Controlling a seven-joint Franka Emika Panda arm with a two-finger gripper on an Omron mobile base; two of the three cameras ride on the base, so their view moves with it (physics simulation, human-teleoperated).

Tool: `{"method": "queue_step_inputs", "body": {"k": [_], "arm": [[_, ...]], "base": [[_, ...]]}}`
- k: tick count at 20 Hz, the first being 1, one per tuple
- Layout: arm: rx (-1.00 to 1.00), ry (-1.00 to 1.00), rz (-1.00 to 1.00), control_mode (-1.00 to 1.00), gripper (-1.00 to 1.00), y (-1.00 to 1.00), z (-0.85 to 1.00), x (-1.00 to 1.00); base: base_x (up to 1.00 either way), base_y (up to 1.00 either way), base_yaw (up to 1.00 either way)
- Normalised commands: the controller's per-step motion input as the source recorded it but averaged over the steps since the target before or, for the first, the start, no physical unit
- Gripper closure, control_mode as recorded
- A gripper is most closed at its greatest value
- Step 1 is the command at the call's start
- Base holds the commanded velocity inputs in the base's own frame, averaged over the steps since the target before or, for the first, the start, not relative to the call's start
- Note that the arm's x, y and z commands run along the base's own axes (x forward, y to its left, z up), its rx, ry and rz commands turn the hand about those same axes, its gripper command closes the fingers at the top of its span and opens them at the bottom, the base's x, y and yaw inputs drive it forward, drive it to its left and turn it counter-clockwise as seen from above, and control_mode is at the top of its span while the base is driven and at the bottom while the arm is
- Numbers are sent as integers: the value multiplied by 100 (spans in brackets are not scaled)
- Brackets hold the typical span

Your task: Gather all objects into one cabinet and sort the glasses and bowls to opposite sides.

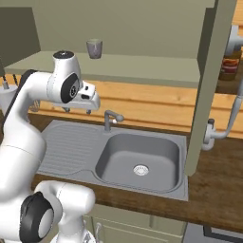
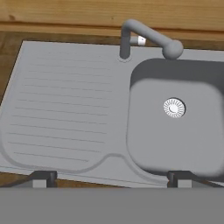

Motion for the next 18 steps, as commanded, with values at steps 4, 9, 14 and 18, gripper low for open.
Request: {"method": "queue_step_inputs", "body": {"k": [4,9,14,18], "arm": [[0,0,0,100,-100,0,0,0],[0,0,0,100,-100,0,0,0],[0,-4,0,-100,-100,2,7,1],[0,-25,1,-100,-100,9,87,11]], "base": [[0,0,0],[0,0,0],[0,0,0],[0,0,0]]}}
